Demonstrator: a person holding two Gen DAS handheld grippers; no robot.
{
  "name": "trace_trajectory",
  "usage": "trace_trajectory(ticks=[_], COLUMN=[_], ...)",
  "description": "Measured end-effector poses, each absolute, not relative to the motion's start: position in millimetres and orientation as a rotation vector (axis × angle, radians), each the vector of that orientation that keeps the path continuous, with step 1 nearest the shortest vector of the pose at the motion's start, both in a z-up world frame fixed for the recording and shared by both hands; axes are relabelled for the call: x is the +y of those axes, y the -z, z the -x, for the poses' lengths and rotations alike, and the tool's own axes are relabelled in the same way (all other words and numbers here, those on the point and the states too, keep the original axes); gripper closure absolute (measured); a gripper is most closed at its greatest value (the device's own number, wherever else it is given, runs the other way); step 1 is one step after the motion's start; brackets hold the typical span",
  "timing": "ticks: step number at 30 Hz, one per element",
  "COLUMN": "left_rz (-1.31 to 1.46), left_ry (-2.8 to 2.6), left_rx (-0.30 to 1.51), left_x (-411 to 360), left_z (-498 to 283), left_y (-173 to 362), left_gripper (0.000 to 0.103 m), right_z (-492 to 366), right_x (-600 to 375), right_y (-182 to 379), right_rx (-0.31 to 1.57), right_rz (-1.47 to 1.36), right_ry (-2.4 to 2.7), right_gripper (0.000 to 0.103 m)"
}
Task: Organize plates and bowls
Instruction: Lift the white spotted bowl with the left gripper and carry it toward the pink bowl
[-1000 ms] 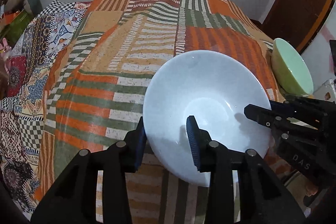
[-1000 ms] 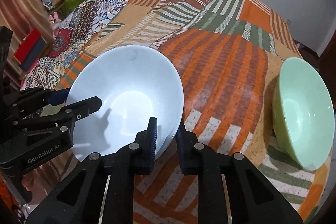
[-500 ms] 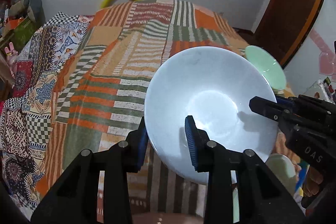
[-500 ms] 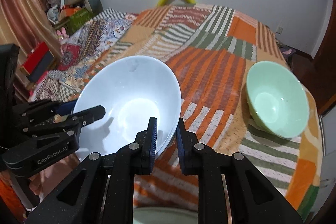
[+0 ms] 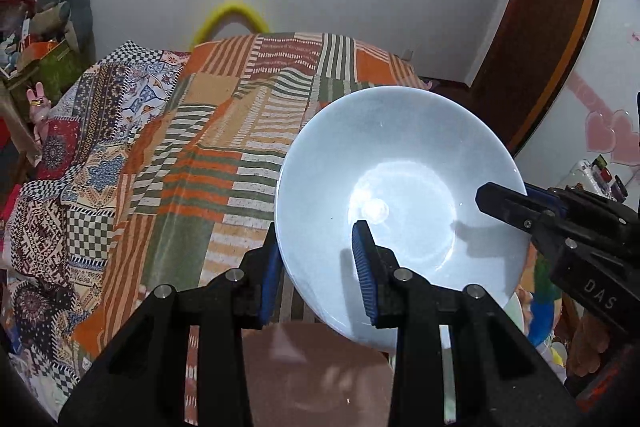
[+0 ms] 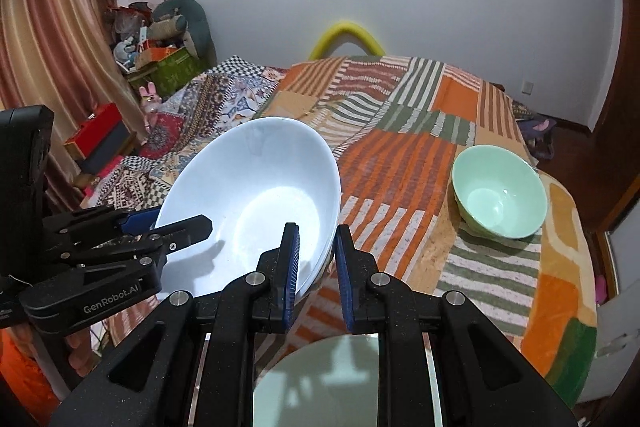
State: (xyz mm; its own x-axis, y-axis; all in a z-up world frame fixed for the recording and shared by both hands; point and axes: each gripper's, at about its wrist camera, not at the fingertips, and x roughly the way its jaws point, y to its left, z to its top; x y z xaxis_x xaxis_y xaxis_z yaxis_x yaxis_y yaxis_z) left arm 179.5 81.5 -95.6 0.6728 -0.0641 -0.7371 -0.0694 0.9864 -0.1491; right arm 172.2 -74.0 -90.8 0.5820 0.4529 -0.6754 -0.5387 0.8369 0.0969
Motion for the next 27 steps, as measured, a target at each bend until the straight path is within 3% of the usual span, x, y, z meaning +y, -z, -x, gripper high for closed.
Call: trace_trajectory(ticks=[14, 27], left_rz=[0.178, 0.214], left_ry=[-0.004, -0.023], left_rx=[0.783, 0.816], left_x=[84, 94], left_z=[-117, -88], left_y=[76, 96], left_gripper=[0.069, 0.069], right_z=[-128, -103], right_x=[-78, -71], right_y=[88, 101], right_rx=[0.732, 0.746], right_rz=[0.079, 0.085], right_ry=[-0.62, -0.641], right_gripper=[0.086, 0.086])
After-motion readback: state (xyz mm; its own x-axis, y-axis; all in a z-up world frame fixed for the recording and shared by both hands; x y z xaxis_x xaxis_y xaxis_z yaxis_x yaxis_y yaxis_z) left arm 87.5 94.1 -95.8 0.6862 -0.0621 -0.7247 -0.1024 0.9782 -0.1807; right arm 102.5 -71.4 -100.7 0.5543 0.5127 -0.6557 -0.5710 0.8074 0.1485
